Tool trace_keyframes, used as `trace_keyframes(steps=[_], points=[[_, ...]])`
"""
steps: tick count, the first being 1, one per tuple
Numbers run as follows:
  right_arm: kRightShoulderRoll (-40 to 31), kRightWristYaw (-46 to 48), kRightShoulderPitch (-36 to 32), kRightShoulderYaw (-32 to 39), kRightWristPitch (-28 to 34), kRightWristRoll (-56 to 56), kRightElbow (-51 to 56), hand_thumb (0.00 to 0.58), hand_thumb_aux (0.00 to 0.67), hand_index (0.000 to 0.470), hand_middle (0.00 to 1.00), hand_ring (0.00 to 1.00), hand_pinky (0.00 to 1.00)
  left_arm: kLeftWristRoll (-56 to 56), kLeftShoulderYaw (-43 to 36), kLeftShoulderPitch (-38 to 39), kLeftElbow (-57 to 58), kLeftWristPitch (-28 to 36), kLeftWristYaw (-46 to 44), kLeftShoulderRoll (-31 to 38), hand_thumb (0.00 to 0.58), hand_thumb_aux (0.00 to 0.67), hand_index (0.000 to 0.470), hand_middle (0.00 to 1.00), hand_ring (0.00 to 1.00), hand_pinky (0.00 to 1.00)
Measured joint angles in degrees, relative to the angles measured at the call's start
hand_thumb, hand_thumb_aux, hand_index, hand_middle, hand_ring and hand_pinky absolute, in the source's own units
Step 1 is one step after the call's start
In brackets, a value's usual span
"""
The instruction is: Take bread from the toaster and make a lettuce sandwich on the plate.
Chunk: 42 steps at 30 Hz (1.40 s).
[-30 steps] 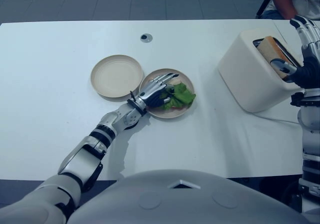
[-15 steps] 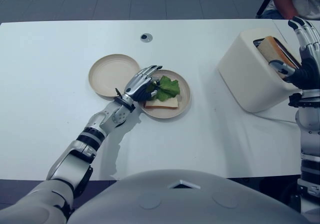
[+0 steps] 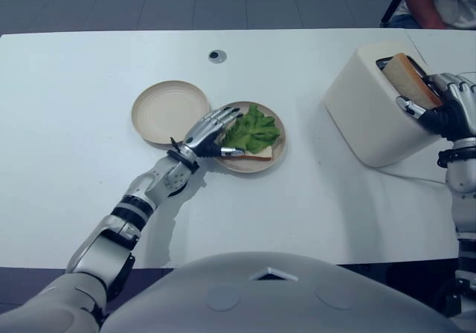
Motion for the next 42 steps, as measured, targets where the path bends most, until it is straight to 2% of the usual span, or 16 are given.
trace_keyframes(steps=[3, 6, 8, 10, 11, 15, 18, 22, 25, 26, 27, 29, 33, 34, 37, 42], points=[[1.08, -5.11, -3.53, -2.43, -3.26, 3.36, -3.11, 0.580, 0.670, 0.470, 1.00, 1.00, 1.00, -0.35, 3.69, 2.04, -6.78, 0.74, 2.80, 0.34, 0.000, 0.000, 0.000, 0.00, 0.00, 0.00], [3.82, -9.64, -9.41, -4.55, -10.78, 12.99, -10.55, 0.580, 0.670, 0.470, 1.00, 1.00, 1.00, -0.59, 8.17, 5.29, -12.75, 1.01, 6.60, 1.06, 0.000, 0.000, 0.000, 0.00, 0.00, 0.00], [5.40, -4.18, -12.62, 2.25, -14.60, 22.61, -14.35, 0.580, 0.670, 0.470, 1.00, 1.00, 1.00, -0.62, 10.15, 6.41, -15.26, -0.12, 9.22, 1.14, 0.000, 0.000, 0.000, 0.00, 0.00, 0.00], [8.90, 7.80, -14.37, 14.83, -14.79, 32.76, -12.94, 0.580, 0.670, 0.470, 1.00, 1.00, 1.00, -0.63, 11.52, 7.06, -18.18, -3.79, 12.97, 0.99, 0.000, 0.000, 0.000, 0.00, 0.00, 0.00], [9.73, 12.25, -15.15, 18.42, -14.09, 35.99, -11.14, 0.580, 0.670, 0.470, 1.00, 1.00, 1.00, -0.69, 12.37, 7.67, -19.31, -5.45, 14.23, 0.96, 0.000, 0.000, 0.000, 0.00, 0.00, 0.00], [14.03, 31.60, -19.50, 28.79, -11.95, 45.67, 5.07, 0.580, 0.670, 0.470, 1.00, 1.00, 1.00, -0.86, 15.36, 9.63, -24.85, -12.63, 18.81, 1.00, 0.000, 0.000, 0.000, 0.00, 0.00, 0.00], [18.93, 39.71, -23.45, 32.39, -10.85, 46.42, 21.99, 0.580, 0.670, 0.470, 1.00, 1.00, 1.00, 0.13, 14.52, 9.97, -24.41, -15.67, 17.82, 1.38, 0.000, 0.000, 0.000, 0.00, 0.00, 0.00], [24.35, 38.84, -29.06, 33.46, -14.06, 41.93, 38.08, 0.580, 0.670, 0.470, 1.00, 1.00, 1.00, 6.67, 6.70, 8.30, -18.74, -17.82, 12.31, 1.61, 0.000, 0.000, 0.000, 0.00, 0.00, 0.00], [27.04, 36.28, -32.41, 33.45, -17.05, 39.14, 45.85, 0.580, 0.670, 0.470, 1.00, 1.00, 1.00, 10.87, 0.28, 6.20, -13.00, -18.62, 8.17, 1.28, 0.000, 0.000, 0.000, 0.00, 0.00, 0.00], [27.38, 35.92, -32.98, 33.32, -17.82, 38.79, 47.06, 0.580, 0.670, 0.470, 1.00, 1.00, 1.00, 11.46, -1.16, 5.74, -11.38, -18.86, 7.27, 1.10, 0.053, 0.032, 0.022, 0.00, 0.00, 0.00], [27.81, 35.56, -33.68, 32.76, -18.42, 38.68, 48.44, 0.580, 0.670, 0.470, 1.00, 1.00, 1.00, 11.95, -3.03, 5.02, -9.10, -19.18, 6.07, 0.93, 0.062, 0.037, 0.026, 0.00, 0.00, 0.00], [28.15, 35.72, -34.53, 31.29, -18.98, 38.82, 49.82, 0.580, 0.670, 0.470, 1.00, 1.00, 1.00, 12.34, -5.26, 3.75, -5.32, -19.71, 5.17, 0.80, 0.027, 0.016, 0.011, 0.00, 0.00, 0.00], [28.40, 40.09, -34.89, 29.63, -18.63, 40.63, 50.18, 0.580, 0.670, 0.470, 1.00, 1.00, 1.00, 12.49, -7.14, 0.86, 0.35, -20.45, 5.74, 0.53, 0.071, 0.042, 0.029, 0.00, 0.00, 0.00], [28.38, 41.65, -34.72, 29.12, -17.96, 41.75, 49.46, 0.580, 0.670, 0.470, 1.00, 1.00, 1.00, 12.48, -7.34, 0.54, 0.70, -20.64, 6.14, 0.51, 0.058, 0.034, 0.024, 0.00, 0.00, 0.00], [28.23, 45.65, -34.00, 27.43, -15.97, 44.43, 45.45, 0.580, 0.670, 0.470, 1.00, 1.00, 1.00, 12.41, -7.44, 0.09, 0.59, -21.09, 7.23, 0.55, 0.071, 0.042, 0.029, 0.00, 0.00, 0.00], [27.43, 42.69, -35.64, 24.32, -14.97, 44.67, 44.28, 0.580, 0.670, 0.470, 1.00, 1.00, 1.00, 12.49, -7.34, 0.07, -1.84, -20.96, 8.24, 1.18, 0.040, 0.024, 0.017, 0.00, 0.00, 0.00]])
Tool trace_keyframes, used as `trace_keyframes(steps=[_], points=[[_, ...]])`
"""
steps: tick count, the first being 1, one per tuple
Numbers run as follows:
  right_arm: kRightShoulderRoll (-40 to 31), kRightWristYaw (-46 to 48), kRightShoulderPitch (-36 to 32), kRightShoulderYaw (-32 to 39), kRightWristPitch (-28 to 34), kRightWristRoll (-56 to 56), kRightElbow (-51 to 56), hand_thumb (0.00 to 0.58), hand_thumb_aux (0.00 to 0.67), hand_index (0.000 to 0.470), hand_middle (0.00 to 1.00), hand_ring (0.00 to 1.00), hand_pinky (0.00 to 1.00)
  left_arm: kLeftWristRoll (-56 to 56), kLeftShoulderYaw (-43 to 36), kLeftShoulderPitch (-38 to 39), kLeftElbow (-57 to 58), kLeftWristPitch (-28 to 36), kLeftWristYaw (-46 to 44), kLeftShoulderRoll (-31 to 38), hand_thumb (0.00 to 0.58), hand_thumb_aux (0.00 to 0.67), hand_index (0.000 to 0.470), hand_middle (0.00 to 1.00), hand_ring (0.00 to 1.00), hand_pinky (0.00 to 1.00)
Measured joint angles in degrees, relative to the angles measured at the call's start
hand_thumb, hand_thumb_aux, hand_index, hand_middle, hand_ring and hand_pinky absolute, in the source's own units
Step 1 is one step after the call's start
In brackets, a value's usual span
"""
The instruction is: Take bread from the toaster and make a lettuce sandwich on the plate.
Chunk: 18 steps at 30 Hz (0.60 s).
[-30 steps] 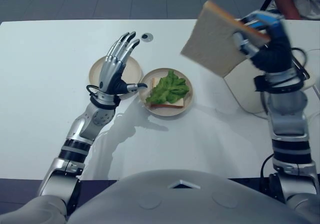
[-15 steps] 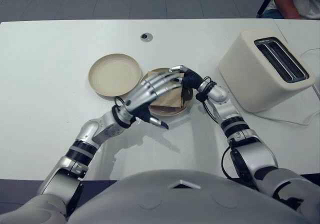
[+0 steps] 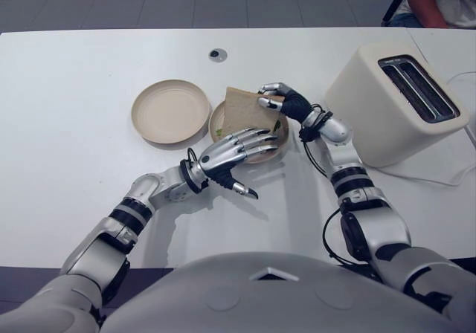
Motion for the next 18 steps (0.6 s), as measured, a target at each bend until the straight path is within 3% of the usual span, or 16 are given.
trace_keyframes(steps=[5, 14, 15, 16, 17, 18], points=[[-0.51, -4.36, -1.80, 0.70, -1.91, -5.74, 4.17, 0.580, 0.670, 0.470, 1.00, 1.00, 1.00, 0.02, -0.04, -0.74, 0.21, 0.27, 0.48, -0.05, 0.027, 0.016, 0.011, 0.00, 0.00, 0.00], [-0.93, -13.08, -4.18, 3.95, -6.93, -14.60, 14.80, 0.580, 0.670, 0.470, 1.00, 1.00, 1.00, 1.65, -2.67, -7.24, 12.92, 2.11, 3.52, -2.43, 0.014, 0.008, 0.006, 0.00, 0.00, 0.00], [-0.96, -14.29, -4.40, 3.95, -7.14, -14.86, 15.33, 0.140, 0.087, 0.061, 0.61, 0.61, 0.61, 1.63, -3.07, -8.71, 15.28, 1.99, 3.75, -2.91, 0.071, 0.042, 0.029, 0.00, 0.00, 0.00], [-1.05, -15.15, -4.43, 3.90, -7.34, -15.17, 15.54, 0.000, 0.000, 0.000, 0.00, 0.00, 0.00, 1.54, -3.41, -9.72, 16.91, 1.95, 3.94, -3.33, 0.079, 0.047, 0.033, 0.00, 0.00, 0.00], [-1.23, -16.43, -4.44, 4.01, -7.80, -15.99, 15.81, 0.000, 0.000, 0.000, 0.00, 0.00, 0.00, 1.05, -3.73, -10.62, 19.04, 1.91, 4.15, -3.93, 0.168, 0.105, 0.074, 0.00, 0.00, 0.00], [-1.50, -18.76, -4.43, 4.25, -8.73, -17.34, 15.86, 0.000, 0.000, 0.000, 0.00, 0.00, 0.00, 0.79, -4.01, -11.70, 20.95, 1.92, 4.29, -4.41, 0.198, 0.126, 0.088, 0.00, 0.00, 0.00]])
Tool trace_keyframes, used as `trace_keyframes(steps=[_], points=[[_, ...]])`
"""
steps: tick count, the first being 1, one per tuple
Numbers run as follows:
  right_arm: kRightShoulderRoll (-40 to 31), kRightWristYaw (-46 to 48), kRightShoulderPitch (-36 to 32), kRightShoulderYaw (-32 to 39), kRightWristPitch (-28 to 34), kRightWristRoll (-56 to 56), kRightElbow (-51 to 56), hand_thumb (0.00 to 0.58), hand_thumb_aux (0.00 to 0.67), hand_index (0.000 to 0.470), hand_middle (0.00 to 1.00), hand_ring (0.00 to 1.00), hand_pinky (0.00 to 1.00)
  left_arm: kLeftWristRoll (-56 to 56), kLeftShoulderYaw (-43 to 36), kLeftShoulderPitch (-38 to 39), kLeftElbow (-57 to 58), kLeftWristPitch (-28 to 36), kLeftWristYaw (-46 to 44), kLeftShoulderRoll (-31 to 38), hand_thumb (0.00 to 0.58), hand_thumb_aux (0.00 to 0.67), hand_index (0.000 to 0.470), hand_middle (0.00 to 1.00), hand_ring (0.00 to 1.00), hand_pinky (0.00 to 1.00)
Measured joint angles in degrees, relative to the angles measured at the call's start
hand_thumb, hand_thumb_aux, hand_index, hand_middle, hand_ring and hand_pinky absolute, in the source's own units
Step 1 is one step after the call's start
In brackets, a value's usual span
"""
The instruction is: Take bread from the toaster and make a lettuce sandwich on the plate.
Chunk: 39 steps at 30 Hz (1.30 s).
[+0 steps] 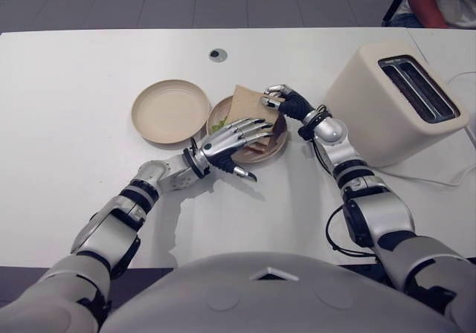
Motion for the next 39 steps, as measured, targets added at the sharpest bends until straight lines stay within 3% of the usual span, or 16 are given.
trace_keyframes(steps=[1, 3, 5, 9, 10, 11, 12, 13, 17, 20, 23, 26, 28, 31, 35, 39], points=[[-0.31, -3.94, 0.04, 0.17, -0.94, -2.16, -0.01, 0.000, 0.000, 0.000, 0.00, 0.00, 0.00, -0.17, -0.42, -0.88, 1.12, -0.08, 0.05, -0.33, 0.291, 0.197, 0.138, 0.00, 0.00, 0.00], [-1.90, -14.77, 0.03, -0.20, -2.78, -6.78, -1.11, 0.000, 0.000, 0.000, 0.00, 0.00, 0.00, -1.33, -0.54, -1.88, 2.38, -0.11, 0.32, -0.52, 0.346, 0.244, 0.171, 0.00, 0.00, 0.00], [-3.97, -25.19, 0.02, -2.10, -3.12, -10.86, -4.22, 0.000, 0.000, 0.000, 0.00, 0.00, 0.00, -1.91, -0.69, -1.78, 2.68, -0.39, 0.15, -0.34, 0.449, 0.352, 0.247, 0.00, 0.00, 0.00], [-7.50, -45.52, 1.61, -5.90, -3.27, -21.06, -17.77, 0.000, 0.000, 0.000, 0.00, 0.00, 0.00, -4.39, -0.63, -0.67, 2.77, -2.16, -0.88, 0.00, 0.516, 0.447, 0.313, 0.08, 0.08, 0.08], [-7.87, -49.36, 3.72, -6.11, -4.13, -23.42, -23.07, 0.000, 0.000, 0.000, 0.00, 0.00, 0.00, -5.95, -0.47, 0.33, 2.58, -3.64, -1.29, 0.30, 0.562, 0.552, 0.387, 0.15, 0.15, 0.15], [-7.68, -50.16, 5.93, -5.75, -4.47, -24.08, -25.87, 0.000, 0.000, 0.000, 0.44, 0.44, 0.44, -7.07, -0.06, 1.37, 1.76, -4.92, -1.44, 0.56, 0.570, 0.583, 0.409, 0.20, 0.20, 0.20], [-7.05, -49.54, 8.82, -5.18, -4.53, -24.09, -28.00, 0.441, 0.342, 0.240, 1.00, 1.00, 1.00, -8.99, 0.96, 2.53, -0.01, -6.84, -1.40, 0.82, 0.580, 0.670, 0.470, 0.99, 0.99, 0.99], [-6.37, -46.92, 11.98, -3.98, -4.73, -22.78, -29.80, 0.580, 0.670, 0.470, 1.00, 1.00, 1.00, -13.09, 2.20, 3.80, -2.60, -9.91, -1.94, 0.88, 0.580, 0.670, 0.470, 1.00, 1.00, 1.00], [-7.16, -31.63, 18.90, 0.88, -6.57, -8.50, -38.53, 0.580, 0.670, 0.470, 1.00, 1.00, 1.00, -35.51, 1.25, 7.36, -17.49, -17.86, -5.86, 3.09, 0.580, 0.670, 0.470, 1.00, 1.00, 1.00], [-13.42, -17.08, 26.91, 7.70, -8.65, 6.10, -50.11, 0.580, 0.670, 0.470, 1.00, 1.00, 1.00, -53.35, -3.53, 11.58, -31.06, -19.47, -11.96, 11.93, 0.580, 0.670, 0.470, 1.00, 1.00, 1.00], [-22.98, 0.22, 36.69, 17.67, -11.81, 9.95, -55.94, 0.580, 0.670, 0.470, 1.00, 1.00, 1.00, -62.03, -6.38, 20.42, -32.77, -12.85, -26.34, 24.38, 0.580, 0.670, 0.470, 1.00, 1.00, 1.00], [-24.27, 8.59, 38.35, 22.50, -11.37, 6.64, -52.39, 0.580, 0.670, 0.470, 1.00, 1.00, 1.00, -55.57, -8.84, 24.48, -25.15, -2.51, -38.31, 26.32, 0.580, 0.670, 0.470, 1.00, 1.00, 1.00], [-22.89, 10.19, 37.22, 23.13, -10.73, 3.42, -48.47, 0.580, 0.670, 0.470, 1.00, 1.00, 1.00, -51.34, -7.87, 22.80, -22.86, -1.55, -39.70, 22.75, 0.580, 0.670, 0.470, 1.00, 1.00, 1.00], [-18.55, 7.06, 33.83, 22.59, -9.81, -1.92, -43.08, 0.580, 0.670, 0.470, 1.00, 1.00, 1.00, -41.74, -5.97, 16.25, -15.74, 1.38, -33.41, 13.14, 0.580, 0.670, 0.470, 1.00, 1.00, 1.00], [-13.16, -8.74, 26.31, 16.99, -1.98, -13.33, -34.99, 0.580, 0.670, 0.470, 1.00, 1.00, 1.00, -29.74, -3.03, 5.80, -2.66, 8.88, -18.24, 1.80, 0.580, 0.670, 0.470, 1.00, 1.00, 1.00], [-10.34, -19.74, 23.29, 14.00, 2.81, -18.59, -29.39, 0.580, 0.670, 0.470, 1.00, 1.00, 1.00, -25.96, -1.48, 2.17, 5.15, 8.30, -11.21, -3.62, 0.580, 0.662, 0.464, 1.00, 1.00, 1.00]])
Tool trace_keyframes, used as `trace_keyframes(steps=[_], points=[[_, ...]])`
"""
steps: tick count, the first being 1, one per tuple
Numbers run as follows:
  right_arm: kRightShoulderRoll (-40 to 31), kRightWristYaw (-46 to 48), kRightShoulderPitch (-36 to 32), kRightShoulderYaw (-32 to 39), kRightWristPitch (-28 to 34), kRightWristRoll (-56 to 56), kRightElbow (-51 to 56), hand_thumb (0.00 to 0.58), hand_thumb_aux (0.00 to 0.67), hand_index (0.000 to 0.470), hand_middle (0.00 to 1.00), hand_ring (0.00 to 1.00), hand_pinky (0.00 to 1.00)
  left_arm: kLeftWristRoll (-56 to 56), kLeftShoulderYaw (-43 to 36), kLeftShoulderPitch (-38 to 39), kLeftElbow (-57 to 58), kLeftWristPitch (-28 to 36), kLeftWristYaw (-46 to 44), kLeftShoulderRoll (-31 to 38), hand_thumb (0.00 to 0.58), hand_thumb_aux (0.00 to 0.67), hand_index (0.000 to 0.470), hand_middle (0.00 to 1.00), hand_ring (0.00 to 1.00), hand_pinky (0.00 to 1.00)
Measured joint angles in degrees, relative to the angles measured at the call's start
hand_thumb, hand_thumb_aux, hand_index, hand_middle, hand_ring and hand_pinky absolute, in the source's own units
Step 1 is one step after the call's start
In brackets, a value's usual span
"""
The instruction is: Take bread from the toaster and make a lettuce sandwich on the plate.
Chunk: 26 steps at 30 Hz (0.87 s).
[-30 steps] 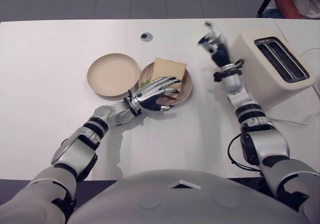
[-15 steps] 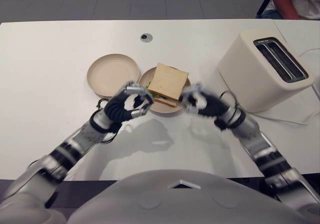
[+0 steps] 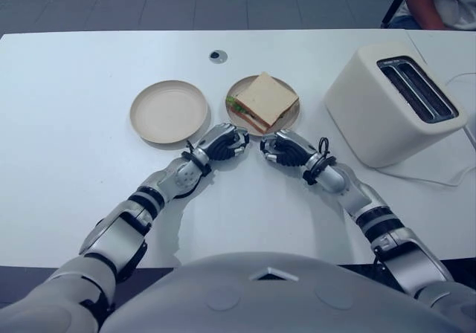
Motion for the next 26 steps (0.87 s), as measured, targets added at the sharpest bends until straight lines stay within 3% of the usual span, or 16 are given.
trace_keyframes(steps=[1, 2, 3, 4, 5, 9, 12, 14, 19, 26], points=[[0.90, -1.65, -0.06, -0.32, 0.24, 0.01, 0.80, 0.580, 0.670, 0.470, 1.00, 1.00, 1.00, -0.01, 0.71, 0.07, 0.98, -1.62, 1.20, -0.70, 0.556, 0.533, 0.374, 1.00, 1.00, 1.00], [2.10, -2.86, -0.03, -0.89, 0.04, 0.25, 1.19, 0.557, 0.536, 0.376, 1.00, 1.00, 1.00, -0.19, 1.33, 0.56, 1.22, -4.26, 1.95, -1.23, 0.487, 0.402, 0.282, 1.00, 1.00, 1.00], [2.66, -2.83, 0.11, -1.38, -0.77, 1.35, 1.19, 0.377, 0.273, 0.192, 1.00, 1.00, 1.00, -0.72, 1.63, 1.39, 0.83, -6.96, 1.85, -1.72, 0.201, 0.129, 0.090, 1.00, 1.00, 1.00], [3.31, -1.99, 1.32, -2.20, -3.02, 4.64, 0.26, 0.000, 0.000, 0.000, 0.66, 0.66, 0.66, -2.53, 2.08, 3.28, -1.41, -11.89, 0.29, -1.89, 0.000, 0.000, 0.000, 0.41, 0.41, 0.41], [3.99, -0.33, 3.05, -2.40, -5.91, 8.82, -1.81, 0.000, 0.000, 0.000, 0.00, 0.00, 0.00, -7.25, 2.87, 5.35, -4.71, -16.70, -2.01, -1.54, 0.000, 0.000, 0.000, 0.00, 0.00, 0.00], [4.59, 5.82, 9.29, -2.75, -12.71, 24.35, -13.05, 0.000, 0.000, 0.000, 0.00, 0.00, 0.00, -27.85, 1.62, 16.16, -20.46, -21.74, -11.05, 0.10, 0.000, 0.000, 0.000, 0.00, 0.00, 0.00], [6.10, 6.20, 12.10, -6.71, -13.53, 30.07, -19.93, 0.000, 0.000, 0.000, 0.00, 0.00, 0.00, -42.11, 3.55, 21.57, -33.53, -19.87, -15.58, 2.16, 0.000, 0.000, 0.000, 0.00, 0.00, 0.00], [7.63, 5.88, 12.47, -8.15, -11.78, 29.97, -20.61, 0.000, 0.000, 0.000, 0.00, 0.00, 0.00, -45.47, 6.69, 22.13, -35.49, -17.45, -17.18, 1.14, 0.000, 0.000, 0.000, 0.00, 0.00, 0.00], [11.82, 6.08, 14.29, -9.46, -8.28, 30.78, -19.36, 0.000, 0.000, 0.000, 0.00, 0.00, 0.00, -42.77, 15.01, 23.41, -33.77, -11.38, -15.72, -4.09, 0.000, 0.000, 0.000, 0.00, 0.00, 0.00], [17.70, 2.31, 15.12, -14.33, -7.16, 29.97, -18.39, 0.000, 0.000, 0.000, 0.00, 0.00, 0.00, -38.79, 19.89, 25.90, -32.35, -10.16, -17.44, -9.51, 0.000, 0.000, 0.000, 0.00, 0.00, 0.00]])
